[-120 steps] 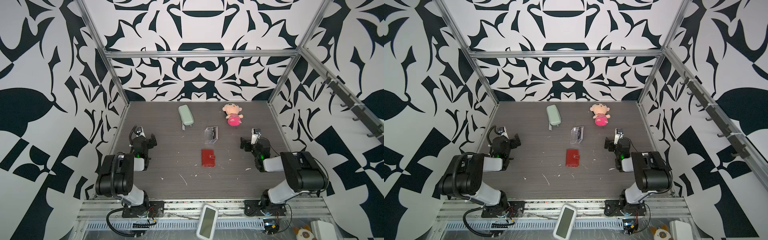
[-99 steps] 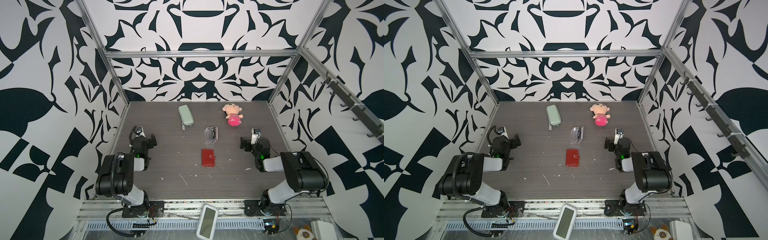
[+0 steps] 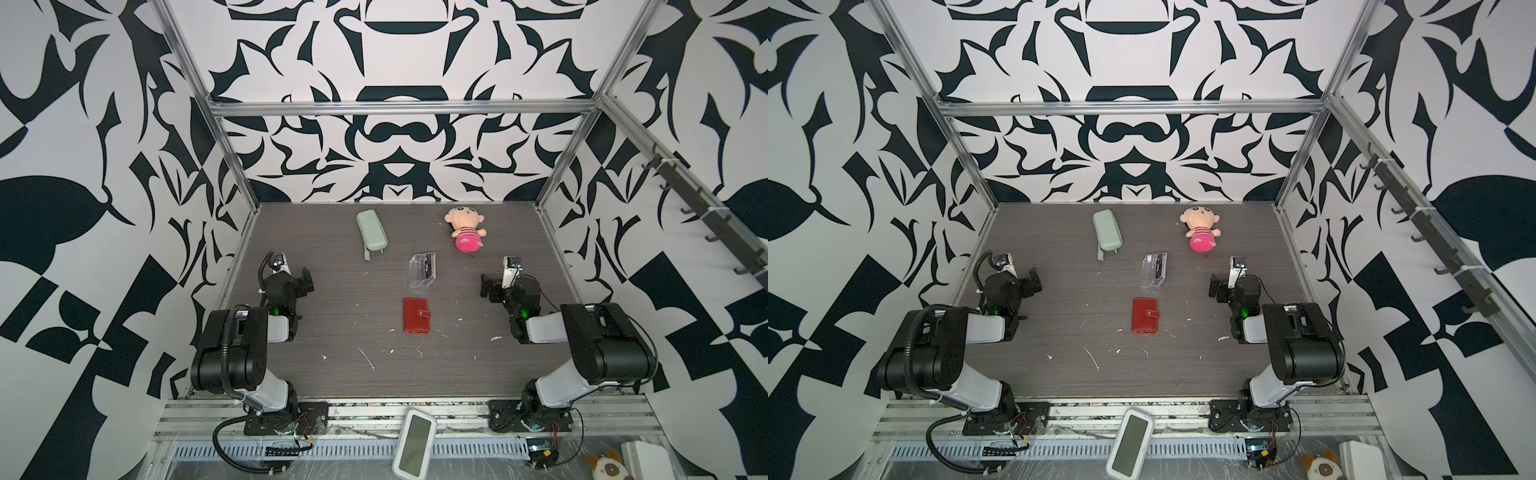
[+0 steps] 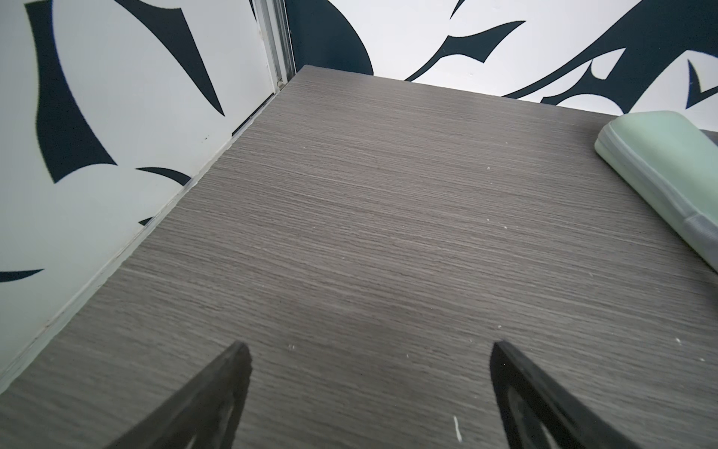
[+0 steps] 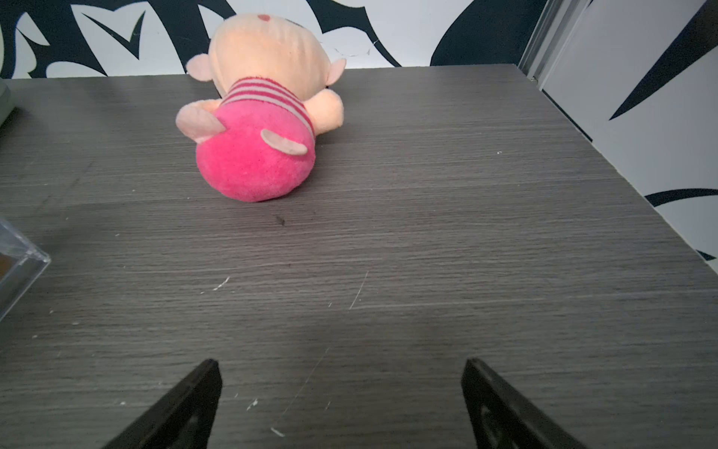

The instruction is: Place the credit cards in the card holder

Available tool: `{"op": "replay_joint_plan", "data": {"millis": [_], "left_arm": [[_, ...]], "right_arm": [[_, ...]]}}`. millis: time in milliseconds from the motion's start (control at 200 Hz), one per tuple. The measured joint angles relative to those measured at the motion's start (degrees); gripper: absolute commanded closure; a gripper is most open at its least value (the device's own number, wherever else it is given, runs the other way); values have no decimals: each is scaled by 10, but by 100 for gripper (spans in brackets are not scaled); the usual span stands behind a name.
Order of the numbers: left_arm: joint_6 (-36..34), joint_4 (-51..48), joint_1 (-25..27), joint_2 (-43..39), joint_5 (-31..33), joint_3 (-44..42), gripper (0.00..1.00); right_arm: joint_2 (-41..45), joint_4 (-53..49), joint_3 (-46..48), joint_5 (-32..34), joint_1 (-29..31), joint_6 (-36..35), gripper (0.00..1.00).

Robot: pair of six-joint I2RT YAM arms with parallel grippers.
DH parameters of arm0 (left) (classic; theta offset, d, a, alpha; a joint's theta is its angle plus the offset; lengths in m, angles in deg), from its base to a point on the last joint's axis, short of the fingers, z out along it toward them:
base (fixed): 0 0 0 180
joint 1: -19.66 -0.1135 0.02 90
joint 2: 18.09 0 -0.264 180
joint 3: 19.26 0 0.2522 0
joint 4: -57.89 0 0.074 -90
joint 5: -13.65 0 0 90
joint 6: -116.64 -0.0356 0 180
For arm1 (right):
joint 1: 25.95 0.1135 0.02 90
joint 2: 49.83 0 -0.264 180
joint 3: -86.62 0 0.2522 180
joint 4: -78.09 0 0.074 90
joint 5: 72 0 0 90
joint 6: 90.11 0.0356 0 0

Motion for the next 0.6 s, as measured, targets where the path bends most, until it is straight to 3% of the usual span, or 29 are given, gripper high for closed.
{"op": "replay_joint_plan", "data": {"millis": [395, 600], "left_arm": [[3, -13, 0, -15, 12, 0, 0], [26, -114, 0, -122, 47, 18, 0]], "right_arm": [[12, -14, 0, 32, 0, 5, 0], [102, -161, -55, 74, 0, 25, 0]]}}
